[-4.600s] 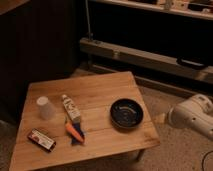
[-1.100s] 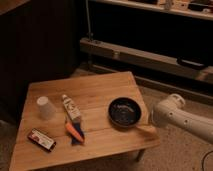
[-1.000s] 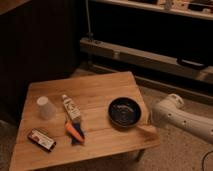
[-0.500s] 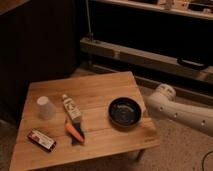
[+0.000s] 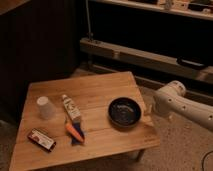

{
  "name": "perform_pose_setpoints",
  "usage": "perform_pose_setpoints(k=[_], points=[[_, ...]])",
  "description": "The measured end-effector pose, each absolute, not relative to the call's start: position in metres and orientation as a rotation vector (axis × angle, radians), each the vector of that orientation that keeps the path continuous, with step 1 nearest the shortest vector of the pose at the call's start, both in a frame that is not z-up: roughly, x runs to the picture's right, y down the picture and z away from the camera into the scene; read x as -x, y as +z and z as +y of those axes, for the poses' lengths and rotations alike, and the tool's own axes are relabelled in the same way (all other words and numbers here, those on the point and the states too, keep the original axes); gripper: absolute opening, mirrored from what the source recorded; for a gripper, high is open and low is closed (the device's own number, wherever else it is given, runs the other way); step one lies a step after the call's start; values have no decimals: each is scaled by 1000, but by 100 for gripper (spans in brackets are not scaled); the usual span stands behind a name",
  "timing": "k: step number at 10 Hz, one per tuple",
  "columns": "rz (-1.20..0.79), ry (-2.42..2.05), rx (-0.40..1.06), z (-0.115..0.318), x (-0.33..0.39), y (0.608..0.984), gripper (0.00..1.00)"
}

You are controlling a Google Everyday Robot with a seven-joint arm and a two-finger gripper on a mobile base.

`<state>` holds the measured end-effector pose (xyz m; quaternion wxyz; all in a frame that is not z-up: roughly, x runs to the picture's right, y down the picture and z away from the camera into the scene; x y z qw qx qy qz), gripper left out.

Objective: Drag the ceramic bowl in a circle

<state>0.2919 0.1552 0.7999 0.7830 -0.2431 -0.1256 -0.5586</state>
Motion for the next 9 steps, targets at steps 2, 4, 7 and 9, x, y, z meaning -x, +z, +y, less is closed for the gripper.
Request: perform_pose_setpoints(k=[2, 4, 7, 9], points=[[-299, -1214, 505, 155, -285, 798, 80], [-339, -1215, 473, 153, -280, 798, 80], [-435, -1216, 447, 160, -264, 802, 80], [-465, -1243, 440, 163, -246, 806, 80]])
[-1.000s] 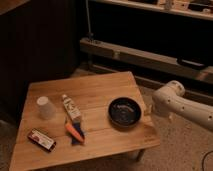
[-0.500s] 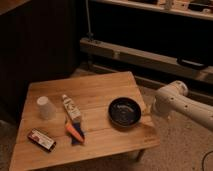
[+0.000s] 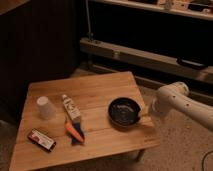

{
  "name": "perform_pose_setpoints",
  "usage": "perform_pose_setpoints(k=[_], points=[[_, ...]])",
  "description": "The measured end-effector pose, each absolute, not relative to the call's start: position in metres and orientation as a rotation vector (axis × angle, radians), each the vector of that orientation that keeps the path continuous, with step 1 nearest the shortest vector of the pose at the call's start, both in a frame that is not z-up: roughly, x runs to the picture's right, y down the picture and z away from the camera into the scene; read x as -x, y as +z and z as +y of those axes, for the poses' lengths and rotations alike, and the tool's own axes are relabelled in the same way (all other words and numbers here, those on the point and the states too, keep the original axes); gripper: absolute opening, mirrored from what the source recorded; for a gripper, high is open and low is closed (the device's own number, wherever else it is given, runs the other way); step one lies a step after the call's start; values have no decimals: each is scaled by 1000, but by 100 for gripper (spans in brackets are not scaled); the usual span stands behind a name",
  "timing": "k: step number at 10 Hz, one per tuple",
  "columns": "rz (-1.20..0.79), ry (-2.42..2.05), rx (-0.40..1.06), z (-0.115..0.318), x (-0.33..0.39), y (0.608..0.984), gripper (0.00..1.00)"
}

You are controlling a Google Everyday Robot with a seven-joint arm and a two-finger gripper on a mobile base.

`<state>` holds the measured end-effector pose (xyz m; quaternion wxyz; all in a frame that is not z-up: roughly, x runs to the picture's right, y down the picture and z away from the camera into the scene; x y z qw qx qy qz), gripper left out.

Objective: Drag the ceramic bowl in a circle

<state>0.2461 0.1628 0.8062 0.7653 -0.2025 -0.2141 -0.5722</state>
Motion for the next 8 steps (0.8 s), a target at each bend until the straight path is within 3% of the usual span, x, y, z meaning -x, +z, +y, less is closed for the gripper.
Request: perform_pose_setpoints(k=[8], points=[[-604, -1325, 406, 175, -197, 816, 80]])
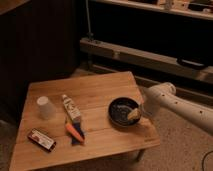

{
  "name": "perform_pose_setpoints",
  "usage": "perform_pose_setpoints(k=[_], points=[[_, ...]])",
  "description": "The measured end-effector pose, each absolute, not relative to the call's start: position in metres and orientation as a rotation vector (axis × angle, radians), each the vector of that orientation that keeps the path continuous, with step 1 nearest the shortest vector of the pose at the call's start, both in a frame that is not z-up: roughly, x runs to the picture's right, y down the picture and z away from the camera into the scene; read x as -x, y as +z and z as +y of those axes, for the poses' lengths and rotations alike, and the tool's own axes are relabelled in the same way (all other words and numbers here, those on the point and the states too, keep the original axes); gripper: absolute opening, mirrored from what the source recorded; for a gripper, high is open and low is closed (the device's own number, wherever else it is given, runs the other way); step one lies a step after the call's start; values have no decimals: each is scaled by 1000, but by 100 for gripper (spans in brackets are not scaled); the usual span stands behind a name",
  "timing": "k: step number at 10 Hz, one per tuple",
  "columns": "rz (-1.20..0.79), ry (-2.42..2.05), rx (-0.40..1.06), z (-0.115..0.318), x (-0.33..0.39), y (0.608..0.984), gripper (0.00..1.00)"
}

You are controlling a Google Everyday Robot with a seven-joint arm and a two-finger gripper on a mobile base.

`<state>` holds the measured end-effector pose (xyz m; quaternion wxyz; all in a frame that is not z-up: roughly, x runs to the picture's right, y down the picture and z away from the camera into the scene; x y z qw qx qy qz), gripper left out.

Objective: Drag the ceramic bowl in a circle

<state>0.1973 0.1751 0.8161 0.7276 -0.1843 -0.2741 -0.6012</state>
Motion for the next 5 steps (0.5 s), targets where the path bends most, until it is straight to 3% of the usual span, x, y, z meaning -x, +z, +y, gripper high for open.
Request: perform_pose_setpoints(k=[2, 3, 5], points=[[-622, -1351, 388, 172, -175, 825, 79], [-619, -1361, 390, 174, -171, 826, 73], [-614, -1380, 387, 176, -166, 827, 49]])
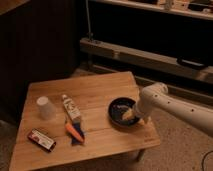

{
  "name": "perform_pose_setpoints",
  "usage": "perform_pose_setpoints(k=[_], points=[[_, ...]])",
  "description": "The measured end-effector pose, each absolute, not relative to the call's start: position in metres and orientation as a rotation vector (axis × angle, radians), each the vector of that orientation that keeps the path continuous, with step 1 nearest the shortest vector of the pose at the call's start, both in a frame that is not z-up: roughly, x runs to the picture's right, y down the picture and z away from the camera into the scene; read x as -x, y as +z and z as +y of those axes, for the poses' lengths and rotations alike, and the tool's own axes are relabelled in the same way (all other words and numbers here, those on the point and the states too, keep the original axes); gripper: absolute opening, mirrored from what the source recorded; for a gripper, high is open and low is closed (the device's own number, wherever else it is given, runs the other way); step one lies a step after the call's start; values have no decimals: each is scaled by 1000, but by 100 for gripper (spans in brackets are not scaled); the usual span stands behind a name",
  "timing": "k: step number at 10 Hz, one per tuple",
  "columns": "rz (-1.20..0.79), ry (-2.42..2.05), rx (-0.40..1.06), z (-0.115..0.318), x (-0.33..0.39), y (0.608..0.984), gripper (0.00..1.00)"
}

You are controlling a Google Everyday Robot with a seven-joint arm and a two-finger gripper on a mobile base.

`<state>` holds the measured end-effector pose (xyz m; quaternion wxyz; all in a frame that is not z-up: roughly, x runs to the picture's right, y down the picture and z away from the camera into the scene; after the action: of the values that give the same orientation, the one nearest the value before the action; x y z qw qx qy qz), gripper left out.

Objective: Drag the ceramic bowl in a circle

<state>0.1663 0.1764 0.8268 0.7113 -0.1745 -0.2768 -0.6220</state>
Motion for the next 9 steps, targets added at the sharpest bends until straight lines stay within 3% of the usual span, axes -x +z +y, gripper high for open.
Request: perform_pose_setpoints(k=[5, 9], points=[[-610, -1397, 396, 182, -162, 830, 2], [-569, -1420, 446, 186, -157, 833, 0]])
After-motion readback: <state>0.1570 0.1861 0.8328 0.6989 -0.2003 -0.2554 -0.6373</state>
